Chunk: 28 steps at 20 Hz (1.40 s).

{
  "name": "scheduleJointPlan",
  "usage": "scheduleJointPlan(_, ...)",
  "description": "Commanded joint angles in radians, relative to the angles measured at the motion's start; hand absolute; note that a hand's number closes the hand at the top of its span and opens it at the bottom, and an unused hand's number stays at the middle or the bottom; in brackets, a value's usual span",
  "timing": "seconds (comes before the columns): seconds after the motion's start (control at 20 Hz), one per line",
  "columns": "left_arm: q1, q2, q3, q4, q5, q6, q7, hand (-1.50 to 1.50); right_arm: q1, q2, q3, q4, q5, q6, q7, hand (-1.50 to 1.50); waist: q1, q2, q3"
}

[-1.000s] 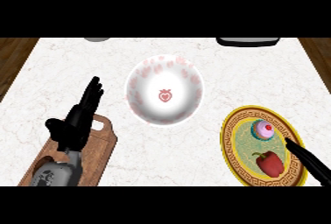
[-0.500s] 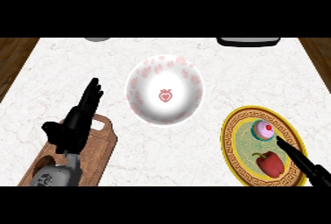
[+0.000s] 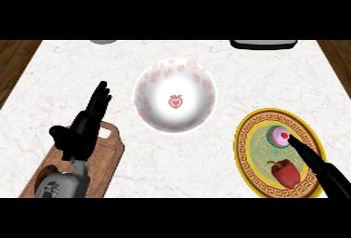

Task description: Pick the bell pepper from the plate and place it in the bowl

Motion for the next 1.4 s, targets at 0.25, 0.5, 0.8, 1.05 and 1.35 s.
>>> scheduleJointPlan(0.25, 0.022, -0.033, 0.003, 0.020, -0.010, -0.020, -0.032, 0.00, -0.110, 0.017, 0.006, 0.197, 0.113, -0.036, -0.024, -1.50, 0.003, 0.000, 0.000)
scheduleJointPlan(0.5, -0.017, -0.017, 0.027, -0.010, -0.017, -0.008, 0.022, 0.00, -0.112, -0.015, 0.074, 0.166, 0.214, -0.062, -0.091, 1.50, 0.004, 0.000, 0.000)
scheduleJointPlan(0.8, 0.012, -0.026, 0.020, -0.003, -0.010, -0.033, -0.003, 0.00, -0.106, -0.008, 0.090, 0.184, 0.238, -0.072, -0.145, 1.50, 0.002, 0.000, 0.000)
scheduleJointPlan(1.05, -0.006, -0.025, 0.015, -0.009, -0.035, -0.017, 0.016, 0.00, -0.042, 0.045, 0.125, 0.203, 0.239, -0.127, -0.219, 1.50, 0.000, 0.000, 0.000)
scheduleJointPlan(1.35, -0.018, -0.032, 0.004, -0.004, -0.034, -0.020, 0.020, 0.00, -0.050, 0.337, 0.326, 0.065, 0.123, -0.133, 0.082, 1.50, 0.026, 0.006, 0.004)
